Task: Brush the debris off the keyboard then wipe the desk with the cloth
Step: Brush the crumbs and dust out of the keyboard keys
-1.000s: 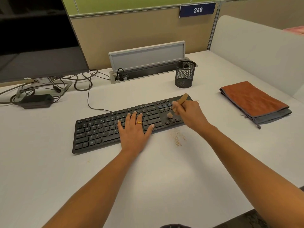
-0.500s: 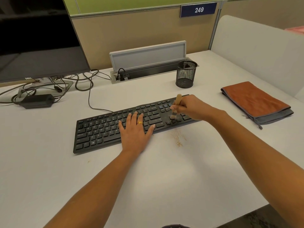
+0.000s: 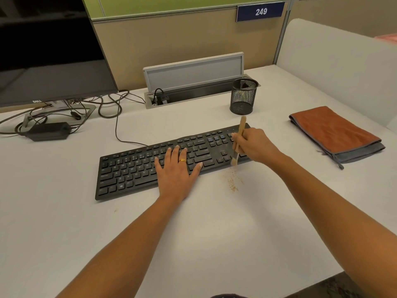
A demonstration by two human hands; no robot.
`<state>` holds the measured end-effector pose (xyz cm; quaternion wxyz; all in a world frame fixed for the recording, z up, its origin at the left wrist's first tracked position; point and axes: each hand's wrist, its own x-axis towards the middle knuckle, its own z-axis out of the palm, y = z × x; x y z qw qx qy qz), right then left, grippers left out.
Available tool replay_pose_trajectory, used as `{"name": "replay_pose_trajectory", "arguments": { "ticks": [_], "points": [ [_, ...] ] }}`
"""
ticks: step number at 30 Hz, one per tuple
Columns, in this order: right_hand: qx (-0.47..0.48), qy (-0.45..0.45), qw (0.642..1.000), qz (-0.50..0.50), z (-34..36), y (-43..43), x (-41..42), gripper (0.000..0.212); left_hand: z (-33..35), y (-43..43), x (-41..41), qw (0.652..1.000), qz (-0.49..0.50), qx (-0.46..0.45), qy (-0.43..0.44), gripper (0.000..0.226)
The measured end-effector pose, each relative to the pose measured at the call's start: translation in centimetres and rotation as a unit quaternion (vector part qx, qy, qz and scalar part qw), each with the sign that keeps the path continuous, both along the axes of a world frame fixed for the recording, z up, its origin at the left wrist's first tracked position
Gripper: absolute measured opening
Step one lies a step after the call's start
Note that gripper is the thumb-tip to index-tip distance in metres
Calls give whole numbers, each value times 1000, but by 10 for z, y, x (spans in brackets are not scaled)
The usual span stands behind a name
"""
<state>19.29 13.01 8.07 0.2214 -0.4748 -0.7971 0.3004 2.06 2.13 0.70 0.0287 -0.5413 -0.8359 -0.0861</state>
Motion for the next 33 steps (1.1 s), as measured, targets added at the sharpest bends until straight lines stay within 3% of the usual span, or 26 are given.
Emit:
{"name": "replay_pose_trajectory", "arguments": {
  "ticks": [4, 7, 11, 18, 21, 23, 25, 28, 33],
  "points": [
    [36, 49, 997, -42, -5, 0, 0, 40, 0, 0, 0, 1000, 1, 4, 1, 71],
    [30, 18, 999, -16, -8, -2, -2, 40, -1, 1, 0, 1000, 0, 7, -4, 70],
    [30, 59, 998, 9, -7, -6, -8, 38, -1, 1, 0, 1000, 1, 9, -6, 70],
    [53, -35, 997, 53, -1, -7, -11, 40, -1, 0, 0, 1000, 1, 10, -7, 70],
    [57, 40, 998, 6, -1, 1, -11, 39, -1, 1, 0, 1000, 1, 10, -6, 70],
    [7, 69, 997, 27, -3, 4, -11, 38, -1, 1, 0, 1000, 2, 10, -4, 70],
    [-22, 36, 997, 63, -6, 5, -11, 37, -1, 1, 0, 1000, 3, 12, -8, 70],
    [24, -8, 998, 59, -4, 10, -8, 36, -1, 0, 0, 1000, 2, 8, -6, 71],
    [24, 15, 997, 71, 1, 12, -7, 40, -1, 0, 0, 1000, 2, 5, -1, 70]
  ]
}}
